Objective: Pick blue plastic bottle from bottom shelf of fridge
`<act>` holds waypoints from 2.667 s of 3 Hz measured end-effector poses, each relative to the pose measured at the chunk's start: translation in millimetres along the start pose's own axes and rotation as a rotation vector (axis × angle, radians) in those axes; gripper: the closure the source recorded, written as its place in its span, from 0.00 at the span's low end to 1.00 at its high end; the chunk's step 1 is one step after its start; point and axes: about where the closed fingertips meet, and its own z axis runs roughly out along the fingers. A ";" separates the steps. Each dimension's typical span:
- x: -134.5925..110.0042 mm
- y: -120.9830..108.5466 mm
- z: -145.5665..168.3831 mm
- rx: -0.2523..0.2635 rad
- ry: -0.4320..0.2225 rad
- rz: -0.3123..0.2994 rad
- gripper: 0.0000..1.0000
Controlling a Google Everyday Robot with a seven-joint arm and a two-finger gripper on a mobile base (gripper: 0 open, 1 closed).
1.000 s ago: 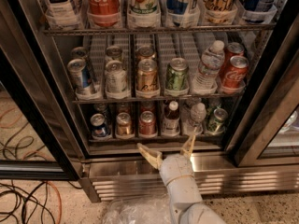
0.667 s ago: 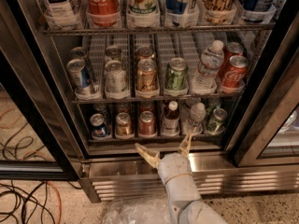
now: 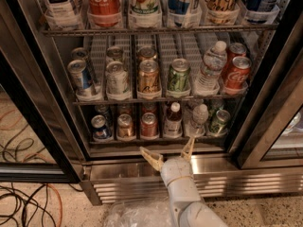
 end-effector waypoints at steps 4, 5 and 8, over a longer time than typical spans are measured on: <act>42.7 -32.0 32.5 0.023 -0.041 0.050 0.00; 53.2 -35.6 43.6 0.022 -0.035 0.026 0.00; 53.2 -36.0 43.9 0.022 -0.035 0.026 0.20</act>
Offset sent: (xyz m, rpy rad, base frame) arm 0.0284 -0.0278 -0.0327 0.0951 -0.0442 -0.0403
